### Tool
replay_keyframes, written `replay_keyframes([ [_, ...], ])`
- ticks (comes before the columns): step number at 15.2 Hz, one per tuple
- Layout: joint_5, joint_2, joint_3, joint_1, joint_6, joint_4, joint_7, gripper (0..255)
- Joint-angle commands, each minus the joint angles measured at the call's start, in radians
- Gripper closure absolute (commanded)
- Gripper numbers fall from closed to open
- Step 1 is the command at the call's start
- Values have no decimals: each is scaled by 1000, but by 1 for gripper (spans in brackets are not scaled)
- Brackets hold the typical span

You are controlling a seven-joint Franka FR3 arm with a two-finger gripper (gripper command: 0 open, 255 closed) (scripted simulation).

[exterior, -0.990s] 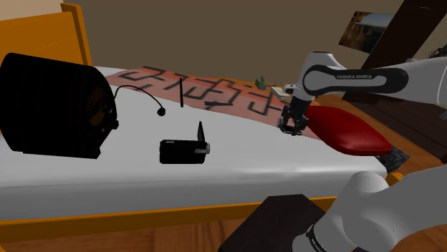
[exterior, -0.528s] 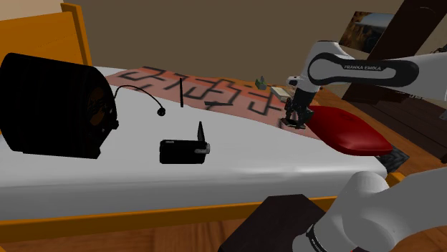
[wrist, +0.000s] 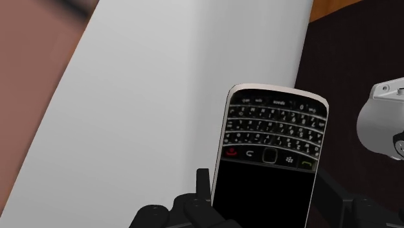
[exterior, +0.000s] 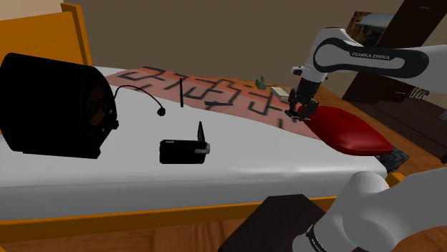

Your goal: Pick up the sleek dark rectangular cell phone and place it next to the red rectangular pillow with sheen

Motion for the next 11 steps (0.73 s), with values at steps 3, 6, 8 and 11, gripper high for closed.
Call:
replay_keyframes([
  [3,8,31,-15,6,-30,64,-26,255],
  [6,32,141,-90,21,-9,160,-104,255],
  [8,60,222,-142,32,1,229,-162,255],
  [11,129,358,-220,40,10,343,-261,255],
])
